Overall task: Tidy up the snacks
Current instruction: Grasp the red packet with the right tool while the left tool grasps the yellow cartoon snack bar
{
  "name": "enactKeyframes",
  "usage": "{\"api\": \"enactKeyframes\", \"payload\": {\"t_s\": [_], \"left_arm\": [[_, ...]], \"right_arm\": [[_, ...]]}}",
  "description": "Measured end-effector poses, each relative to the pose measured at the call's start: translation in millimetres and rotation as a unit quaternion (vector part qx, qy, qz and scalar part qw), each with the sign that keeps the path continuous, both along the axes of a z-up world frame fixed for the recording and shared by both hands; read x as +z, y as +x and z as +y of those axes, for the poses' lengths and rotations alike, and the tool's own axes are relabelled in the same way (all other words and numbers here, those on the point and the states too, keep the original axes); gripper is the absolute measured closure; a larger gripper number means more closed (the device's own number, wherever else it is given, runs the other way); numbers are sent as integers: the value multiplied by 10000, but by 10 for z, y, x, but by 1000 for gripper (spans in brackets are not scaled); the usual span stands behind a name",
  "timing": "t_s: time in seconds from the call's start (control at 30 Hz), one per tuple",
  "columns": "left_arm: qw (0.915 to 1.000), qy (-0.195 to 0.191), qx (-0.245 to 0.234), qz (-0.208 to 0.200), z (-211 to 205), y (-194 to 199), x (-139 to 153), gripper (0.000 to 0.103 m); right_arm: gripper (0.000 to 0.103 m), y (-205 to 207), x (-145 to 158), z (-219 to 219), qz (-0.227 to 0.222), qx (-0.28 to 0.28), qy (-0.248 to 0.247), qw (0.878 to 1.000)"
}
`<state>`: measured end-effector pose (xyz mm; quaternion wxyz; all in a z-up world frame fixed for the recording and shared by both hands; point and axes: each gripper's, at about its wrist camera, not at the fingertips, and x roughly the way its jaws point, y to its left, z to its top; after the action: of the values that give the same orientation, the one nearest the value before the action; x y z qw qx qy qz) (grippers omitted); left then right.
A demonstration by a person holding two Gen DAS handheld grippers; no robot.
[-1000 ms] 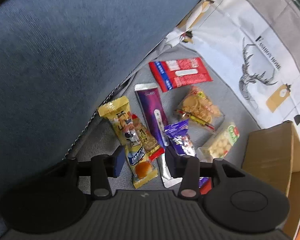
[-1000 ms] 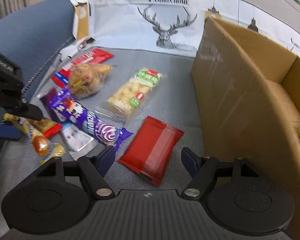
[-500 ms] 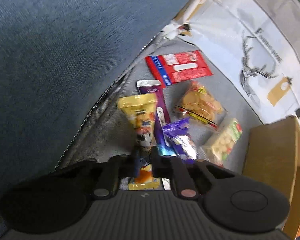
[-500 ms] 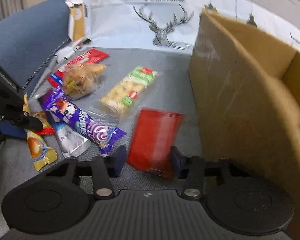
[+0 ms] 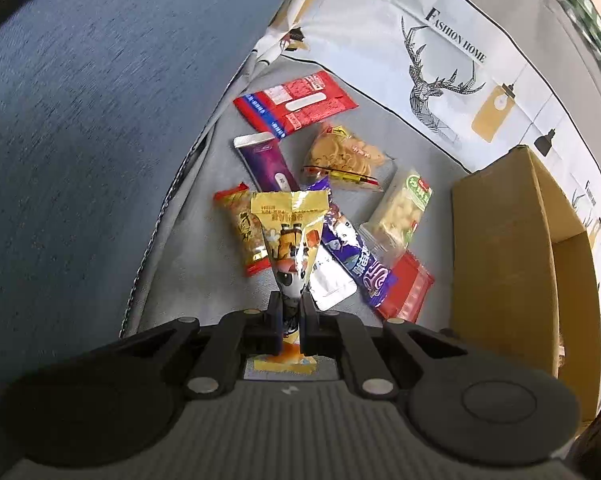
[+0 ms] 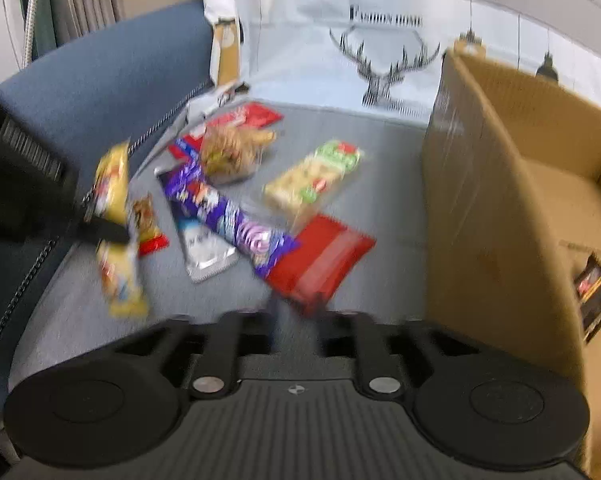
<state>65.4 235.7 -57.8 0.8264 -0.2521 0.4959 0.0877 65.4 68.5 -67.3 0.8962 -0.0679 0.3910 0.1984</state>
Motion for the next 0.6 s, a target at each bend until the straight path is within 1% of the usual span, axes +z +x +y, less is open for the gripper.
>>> {"api": "enactKeyframes", "payload": {"t_s": [0.07,0.13,0.17,0.2,0.27,0.33,0.43,0.5,0.53,0.6], "left_arm": [[9999,-5,-43,145,10,24,-66,95],[9994,29,-119,331,-23,71,-141,95],[9992,44,-168,349,-46,81,-158,95],[9991,99,-220,355,-77,97,-162,92],[9988,172,-288,344,-110,116,-165,89],[9984,245,-339,378,-141,133,-183,89],[9981,303,-347,401,-144,141,-189,86],[9981,322,-307,432,-135,147,-196,81],[9981,317,-297,442,-127,149,-199,79],[9981,311,-278,450,-118,158,-199,78]], "right_arm": [[45,50,-1,21,-116,-99,-24,9999],[44,136,-32,57,-120,-155,-16,9998],[42,183,-59,78,-108,-225,-67,9997],[41,226,-89,86,-71,-321,-89,9994],[41,316,-160,98,74,-566,-97,9983],[40,388,-232,117,170,-801,-90,9966],[39,450,-303,159,153,-1013,-70,9947],[34,493,-332,193,137,-1045,-45,9944],[33,509,-341,212,139,-1043,-49,9944],[27,556,-364,246,136,-1001,-48,9949]]}}
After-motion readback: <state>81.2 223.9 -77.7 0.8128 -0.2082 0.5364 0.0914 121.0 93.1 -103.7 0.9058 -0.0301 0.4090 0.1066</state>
